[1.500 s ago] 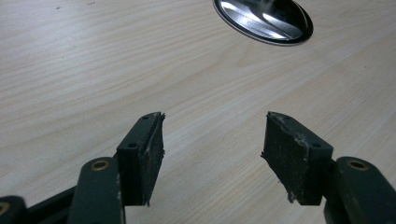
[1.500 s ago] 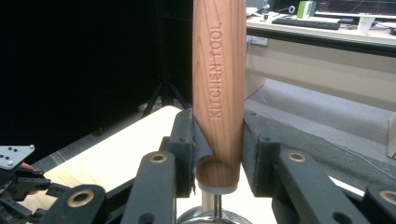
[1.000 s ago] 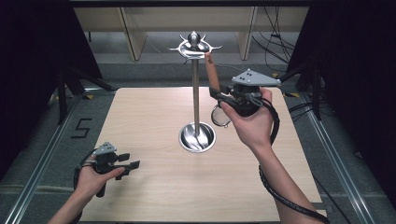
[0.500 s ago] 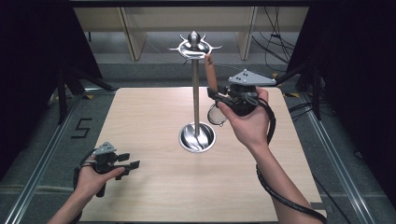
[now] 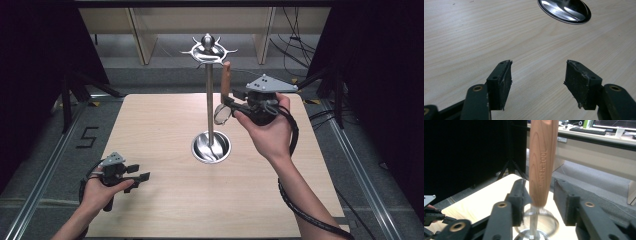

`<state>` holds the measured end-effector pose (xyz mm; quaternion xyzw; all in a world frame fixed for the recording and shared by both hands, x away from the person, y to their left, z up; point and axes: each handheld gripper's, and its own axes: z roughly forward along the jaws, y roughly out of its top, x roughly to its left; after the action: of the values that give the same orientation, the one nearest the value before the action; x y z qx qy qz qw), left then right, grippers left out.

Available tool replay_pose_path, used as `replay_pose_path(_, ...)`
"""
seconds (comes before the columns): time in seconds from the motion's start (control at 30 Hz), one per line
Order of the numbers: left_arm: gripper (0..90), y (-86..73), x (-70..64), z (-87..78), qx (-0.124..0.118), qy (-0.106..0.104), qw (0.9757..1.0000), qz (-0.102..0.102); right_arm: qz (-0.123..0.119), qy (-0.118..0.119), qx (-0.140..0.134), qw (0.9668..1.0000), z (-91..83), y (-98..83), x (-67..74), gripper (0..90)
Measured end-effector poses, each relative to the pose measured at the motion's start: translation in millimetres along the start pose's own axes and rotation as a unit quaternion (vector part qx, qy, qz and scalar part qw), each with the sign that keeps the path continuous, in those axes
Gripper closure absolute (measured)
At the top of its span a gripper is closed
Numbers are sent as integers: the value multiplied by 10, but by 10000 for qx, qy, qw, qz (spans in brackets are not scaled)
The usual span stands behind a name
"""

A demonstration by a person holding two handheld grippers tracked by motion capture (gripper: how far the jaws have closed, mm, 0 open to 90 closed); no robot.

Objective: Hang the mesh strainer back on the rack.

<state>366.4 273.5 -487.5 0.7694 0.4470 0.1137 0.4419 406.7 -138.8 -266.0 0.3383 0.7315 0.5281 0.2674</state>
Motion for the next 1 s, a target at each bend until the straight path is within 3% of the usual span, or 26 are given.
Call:
replay_pose_path(0.07, 372, 3, 5, -4, 7, 22, 10000, 16, -114, -49, -37, 9999, -42, 2, -8, 559)
replay_pose_path(0.13, 373, 7, 2, -8, -51, 35, 10000, 14, -88, -7, -74, 9999, -72, -10, -16, 533)
replay_pose_path(0.33, 374, 6, 2, -10, -64, 52, 10000, 1, -158, -178, -7, 9997, -221, -90, -95, 487)
replay_pose_path(0.8, 373, 2, -9, -1, -75, 48, 10000, -5, 30, -470, 296, 9984, -602, -460, -298, 477)
replay_pose_path(1.0, 373, 0, -8, -2, -59, 57, 10000, -3, 85, -575, 440, 9973, -672, -654, -393, 466)
